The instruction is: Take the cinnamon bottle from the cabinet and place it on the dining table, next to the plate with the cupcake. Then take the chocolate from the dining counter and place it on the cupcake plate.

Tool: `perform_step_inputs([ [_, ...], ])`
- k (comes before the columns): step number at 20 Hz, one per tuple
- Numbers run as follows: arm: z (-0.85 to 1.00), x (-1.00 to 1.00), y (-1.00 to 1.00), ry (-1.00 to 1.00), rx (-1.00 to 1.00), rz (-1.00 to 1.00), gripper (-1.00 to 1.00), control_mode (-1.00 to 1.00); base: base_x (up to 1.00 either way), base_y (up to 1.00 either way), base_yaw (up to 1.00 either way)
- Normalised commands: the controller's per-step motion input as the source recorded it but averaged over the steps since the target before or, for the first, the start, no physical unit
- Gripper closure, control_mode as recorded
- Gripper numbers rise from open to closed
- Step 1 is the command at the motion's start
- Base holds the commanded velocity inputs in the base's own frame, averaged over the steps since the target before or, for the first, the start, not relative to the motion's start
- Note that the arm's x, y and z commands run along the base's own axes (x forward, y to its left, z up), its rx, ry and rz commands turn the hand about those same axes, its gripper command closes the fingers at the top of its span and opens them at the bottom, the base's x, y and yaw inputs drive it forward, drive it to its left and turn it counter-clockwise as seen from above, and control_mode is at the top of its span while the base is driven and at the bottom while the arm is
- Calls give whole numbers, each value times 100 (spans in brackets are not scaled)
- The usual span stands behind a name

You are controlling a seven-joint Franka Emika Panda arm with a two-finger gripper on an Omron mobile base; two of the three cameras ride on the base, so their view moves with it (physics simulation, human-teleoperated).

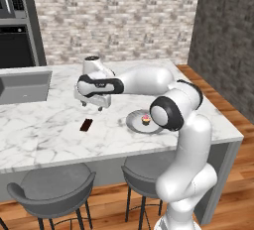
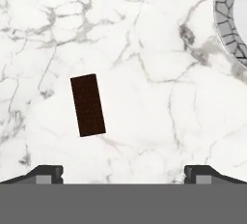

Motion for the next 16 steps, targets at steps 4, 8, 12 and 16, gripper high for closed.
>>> perform_step_inputs([
  [4, -31, 5, 0, 0, 0, 5, -100, -100, 0, 0, 0],
  [8, -33, 31, 10, -4, 0, 19, -100, -100, 0, 0, 0],
  [12, -25, 35, 41, 6, 0, 9, -100, -100, 0, 0, 0],
  [16, -37, 5, 29, 5, -4, 0, -100, -100, 0, 0, 0],
])
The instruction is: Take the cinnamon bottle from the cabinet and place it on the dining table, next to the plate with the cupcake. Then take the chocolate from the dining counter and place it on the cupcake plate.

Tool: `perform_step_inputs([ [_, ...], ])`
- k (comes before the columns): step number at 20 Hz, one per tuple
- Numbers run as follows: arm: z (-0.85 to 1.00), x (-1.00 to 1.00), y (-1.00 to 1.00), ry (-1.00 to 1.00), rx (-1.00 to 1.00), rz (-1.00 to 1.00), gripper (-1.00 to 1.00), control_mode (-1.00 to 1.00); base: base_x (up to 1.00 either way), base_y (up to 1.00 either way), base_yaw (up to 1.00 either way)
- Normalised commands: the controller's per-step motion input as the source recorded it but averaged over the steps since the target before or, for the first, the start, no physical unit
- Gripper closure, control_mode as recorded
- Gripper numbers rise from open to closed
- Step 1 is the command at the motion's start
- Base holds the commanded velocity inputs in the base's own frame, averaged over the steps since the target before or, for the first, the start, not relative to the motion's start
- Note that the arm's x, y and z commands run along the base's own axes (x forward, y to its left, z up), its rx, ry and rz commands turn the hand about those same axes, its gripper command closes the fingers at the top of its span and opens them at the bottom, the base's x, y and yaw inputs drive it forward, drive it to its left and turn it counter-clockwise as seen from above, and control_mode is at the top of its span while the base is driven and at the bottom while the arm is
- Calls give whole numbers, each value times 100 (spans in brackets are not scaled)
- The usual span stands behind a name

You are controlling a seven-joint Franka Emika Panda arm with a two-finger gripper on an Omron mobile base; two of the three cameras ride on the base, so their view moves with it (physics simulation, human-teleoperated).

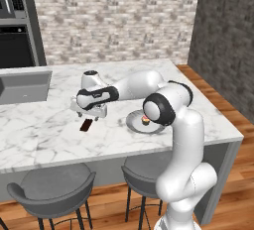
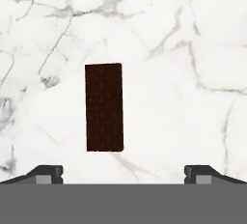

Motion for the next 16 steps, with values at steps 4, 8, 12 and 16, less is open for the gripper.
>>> perform_step_inputs([
  [4, -31, 1, 0, 2, -6, 0, -100, -100, 0, 0, 0],
  [8, -41, 1, 0, 3, -4, 0, -100, -100, 0, 0, 0],
  [12, -26, 16, 0, 0, 0, 0, -100, -100, 0, 0, 0],
  [16, -12, 29, 12, 0, -1, 0, -100, -100, 0, 0, 0],
])
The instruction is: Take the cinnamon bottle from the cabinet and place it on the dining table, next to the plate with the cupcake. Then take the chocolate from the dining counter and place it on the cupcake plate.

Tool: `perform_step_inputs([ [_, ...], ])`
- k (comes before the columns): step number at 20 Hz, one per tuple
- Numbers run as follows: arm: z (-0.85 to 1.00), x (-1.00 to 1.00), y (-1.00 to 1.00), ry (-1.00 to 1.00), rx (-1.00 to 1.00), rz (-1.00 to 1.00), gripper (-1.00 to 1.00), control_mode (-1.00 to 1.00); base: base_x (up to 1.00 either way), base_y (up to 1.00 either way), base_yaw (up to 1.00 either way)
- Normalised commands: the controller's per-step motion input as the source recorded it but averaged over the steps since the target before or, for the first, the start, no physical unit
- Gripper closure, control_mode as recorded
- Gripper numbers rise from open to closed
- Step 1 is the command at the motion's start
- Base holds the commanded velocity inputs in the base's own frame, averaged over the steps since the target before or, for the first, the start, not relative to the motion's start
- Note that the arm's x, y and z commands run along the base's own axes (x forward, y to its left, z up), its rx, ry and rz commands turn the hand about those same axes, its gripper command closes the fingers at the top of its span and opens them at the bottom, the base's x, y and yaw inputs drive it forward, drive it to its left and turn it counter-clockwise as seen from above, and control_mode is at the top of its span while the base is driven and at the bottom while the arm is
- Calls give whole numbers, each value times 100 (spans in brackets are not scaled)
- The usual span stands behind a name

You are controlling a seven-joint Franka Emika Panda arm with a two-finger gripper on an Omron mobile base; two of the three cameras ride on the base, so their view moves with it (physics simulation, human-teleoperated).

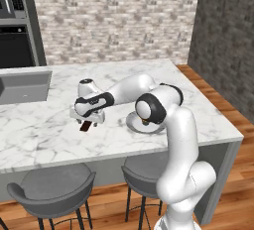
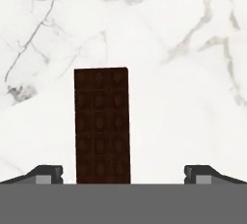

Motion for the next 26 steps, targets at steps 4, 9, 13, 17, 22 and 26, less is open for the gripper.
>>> perform_step_inputs([
  [4, -14, 23, 12, 0, -1, 0, -100, -100, 0, 0, 0],
  [9, -25, 14, 4, 0, -1, 0, -100, -100, 0, 0, 0],
  [13, -24, 10, 0, 0, 0, 0, -100, -100, 0, 0, 0],
  [17, -21, 8, 0, 0, 0, 0, -100, -100, 0, 0, 0],
  [22, -34, 0, 0, 0, 0, 0, 100, -100, 0, 0, 0],
  [26, -38, 0, -3, 0, 0, 0, 100, -100, 0, 0, 0],
])
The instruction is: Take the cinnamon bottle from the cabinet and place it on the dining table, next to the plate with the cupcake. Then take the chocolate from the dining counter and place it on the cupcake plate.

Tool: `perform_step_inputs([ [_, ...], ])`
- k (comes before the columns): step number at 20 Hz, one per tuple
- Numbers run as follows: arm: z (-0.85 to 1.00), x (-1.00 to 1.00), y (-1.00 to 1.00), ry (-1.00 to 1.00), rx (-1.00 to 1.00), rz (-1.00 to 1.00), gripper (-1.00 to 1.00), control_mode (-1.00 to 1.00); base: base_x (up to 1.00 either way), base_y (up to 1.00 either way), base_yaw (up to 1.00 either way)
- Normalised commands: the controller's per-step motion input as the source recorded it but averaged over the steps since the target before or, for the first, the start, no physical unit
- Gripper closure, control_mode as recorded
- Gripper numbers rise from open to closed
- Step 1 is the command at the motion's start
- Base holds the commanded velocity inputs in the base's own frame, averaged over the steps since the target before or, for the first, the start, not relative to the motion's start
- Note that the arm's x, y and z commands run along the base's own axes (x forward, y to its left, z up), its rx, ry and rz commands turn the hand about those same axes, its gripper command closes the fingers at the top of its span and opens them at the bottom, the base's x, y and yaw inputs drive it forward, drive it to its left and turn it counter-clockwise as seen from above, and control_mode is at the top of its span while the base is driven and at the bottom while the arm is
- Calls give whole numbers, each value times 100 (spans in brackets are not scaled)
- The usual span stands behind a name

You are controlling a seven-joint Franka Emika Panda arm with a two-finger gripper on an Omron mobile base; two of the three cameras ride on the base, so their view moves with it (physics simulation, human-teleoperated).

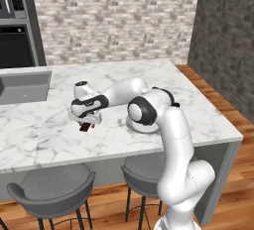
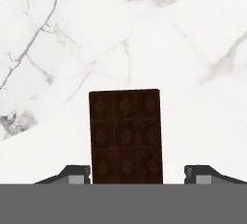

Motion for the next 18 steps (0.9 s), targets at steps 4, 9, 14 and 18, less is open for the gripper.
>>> perform_step_inputs([
  [4, -11, -3, -3, 0, 0, -1, 100, -100, 0, 0, 0],
  [9, 17, 0, -37, -6, 0, 0, 100, -100, 0, 0, 0],
  [14, 57, 0, -69, -5, 0, 0, 100, -100, 0, 0, 0],
  [18, 28, 0, -98, 0, -2, 7, 100, -100, 0, 0, 0],
])
